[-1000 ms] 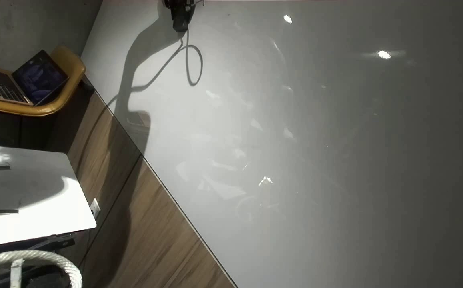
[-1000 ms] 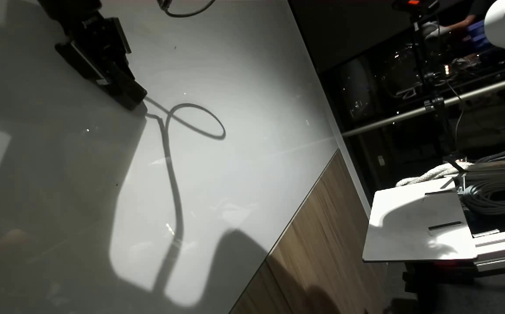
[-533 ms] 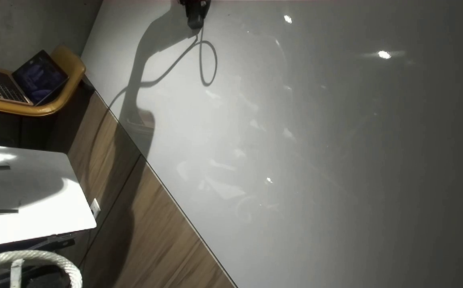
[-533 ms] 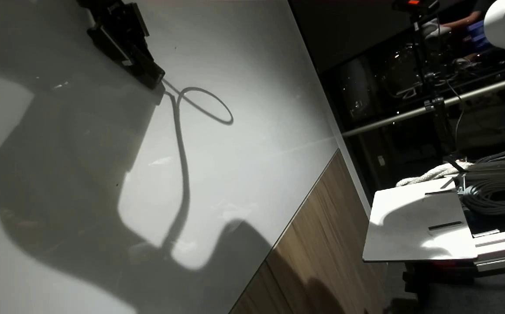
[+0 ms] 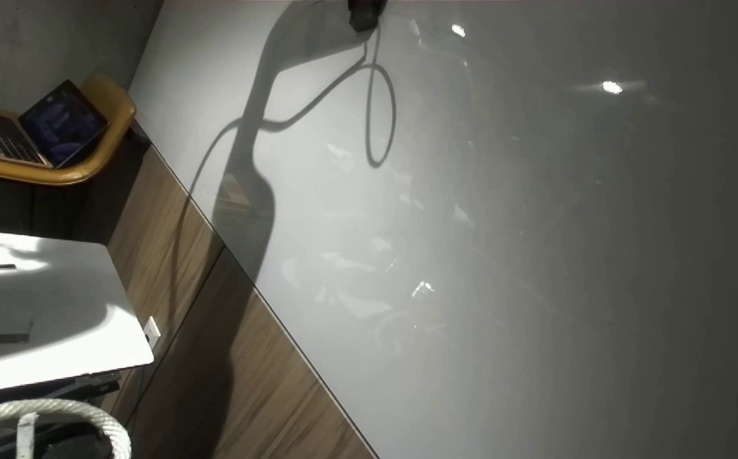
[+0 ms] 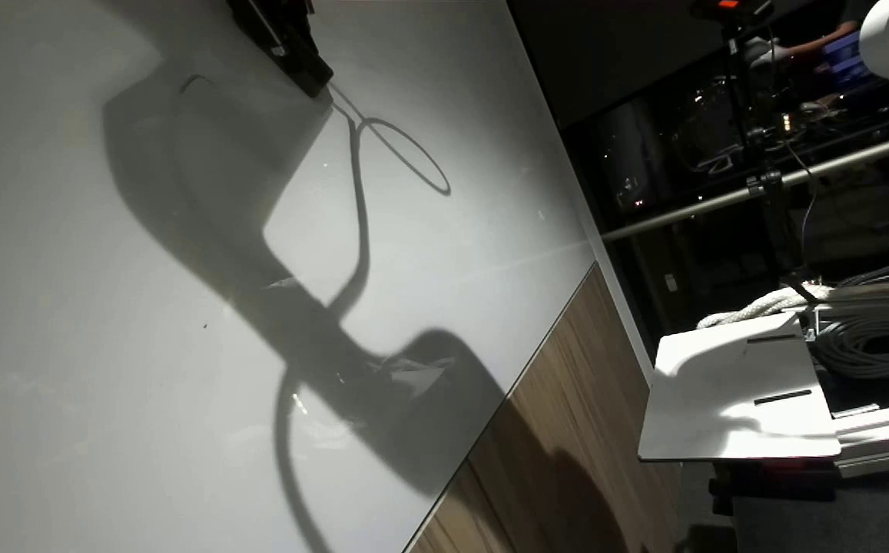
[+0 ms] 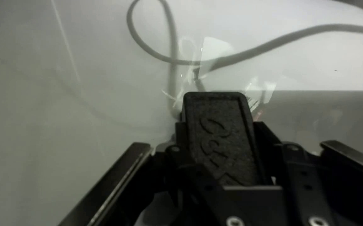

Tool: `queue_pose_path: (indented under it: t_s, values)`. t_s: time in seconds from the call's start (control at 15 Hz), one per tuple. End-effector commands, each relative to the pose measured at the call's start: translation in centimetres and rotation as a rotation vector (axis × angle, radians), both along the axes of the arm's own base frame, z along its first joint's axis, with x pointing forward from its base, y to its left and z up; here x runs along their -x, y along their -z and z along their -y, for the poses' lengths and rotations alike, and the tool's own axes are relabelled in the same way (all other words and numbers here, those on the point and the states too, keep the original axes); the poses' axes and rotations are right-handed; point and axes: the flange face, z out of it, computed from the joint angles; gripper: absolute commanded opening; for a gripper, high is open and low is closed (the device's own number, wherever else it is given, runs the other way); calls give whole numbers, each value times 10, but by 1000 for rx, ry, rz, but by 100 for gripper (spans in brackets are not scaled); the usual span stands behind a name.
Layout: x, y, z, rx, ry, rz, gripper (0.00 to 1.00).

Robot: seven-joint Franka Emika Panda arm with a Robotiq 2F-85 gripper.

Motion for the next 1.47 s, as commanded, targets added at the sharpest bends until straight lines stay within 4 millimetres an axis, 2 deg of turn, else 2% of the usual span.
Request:
queue_pose_path:
  t_s: [0.0,0.27,0.4,0.6,0.73,0.87,1.0,1.07,1.13,1.4]
  values:
    - [-14,4,30,-38,14,-15,29]
    - [1,0,-5,-26,-21,1,29]
    - [9,1,-31,-13,-51,9,29]
    - [18,14,-78,4,-116,9,29]
    - [22,24,-102,18,-152,1,29]
    - [23,32,-117,38,-176,-3,29]
    - [21,35,-121,60,-187,-5,29]
    - [25,35,-127,73,-188,0,29]
    - [39,36,-146,77,-188,8,29]
    - [58,19,-167,78,-230,75,29]
